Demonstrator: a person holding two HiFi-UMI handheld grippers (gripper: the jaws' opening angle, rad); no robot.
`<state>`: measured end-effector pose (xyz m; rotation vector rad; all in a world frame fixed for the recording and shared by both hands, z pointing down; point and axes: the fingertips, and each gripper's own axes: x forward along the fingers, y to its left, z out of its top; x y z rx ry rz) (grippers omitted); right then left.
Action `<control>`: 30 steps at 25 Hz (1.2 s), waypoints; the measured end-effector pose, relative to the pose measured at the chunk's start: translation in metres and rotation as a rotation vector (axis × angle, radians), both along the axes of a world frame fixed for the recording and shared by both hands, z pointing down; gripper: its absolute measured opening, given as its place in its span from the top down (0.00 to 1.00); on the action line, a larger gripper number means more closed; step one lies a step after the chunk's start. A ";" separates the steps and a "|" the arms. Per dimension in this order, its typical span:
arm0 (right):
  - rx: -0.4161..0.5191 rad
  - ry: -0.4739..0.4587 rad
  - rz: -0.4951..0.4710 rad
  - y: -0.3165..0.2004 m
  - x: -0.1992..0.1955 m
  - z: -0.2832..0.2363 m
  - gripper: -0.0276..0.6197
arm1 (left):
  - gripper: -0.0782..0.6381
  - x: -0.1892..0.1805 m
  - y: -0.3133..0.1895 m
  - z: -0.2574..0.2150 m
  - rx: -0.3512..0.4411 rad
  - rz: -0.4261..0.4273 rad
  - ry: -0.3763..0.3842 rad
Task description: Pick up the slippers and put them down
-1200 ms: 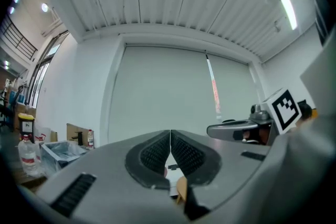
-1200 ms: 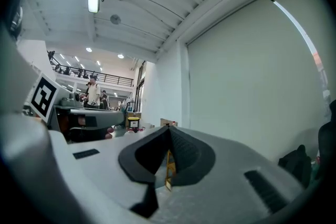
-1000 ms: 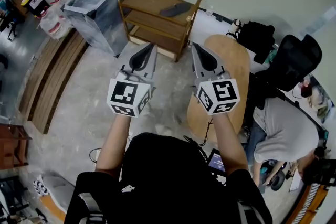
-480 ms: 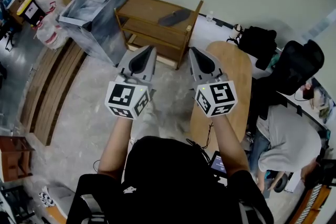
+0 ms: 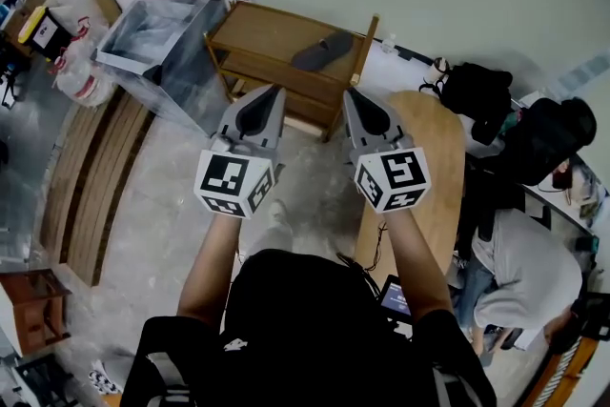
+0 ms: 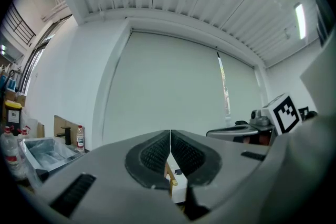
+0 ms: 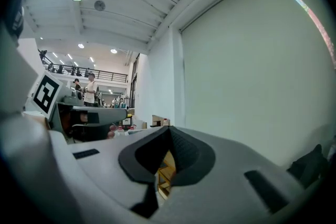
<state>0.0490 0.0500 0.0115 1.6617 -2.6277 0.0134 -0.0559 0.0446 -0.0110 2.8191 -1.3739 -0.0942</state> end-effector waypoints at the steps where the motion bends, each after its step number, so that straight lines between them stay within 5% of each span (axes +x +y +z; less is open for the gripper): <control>1: -0.005 -0.001 0.005 -0.015 -0.004 0.000 0.97 | 0.88 -0.003 -0.015 0.000 -0.004 0.007 -0.004; 13: -0.057 0.024 0.102 -0.163 -0.043 0.015 0.97 | 0.88 -0.035 -0.162 0.016 -0.029 0.124 -0.037; 30: -0.294 0.072 0.139 -0.258 -0.001 0.124 0.97 | 0.88 -0.003 -0.262 0.101 -0.139 0.153 -0.100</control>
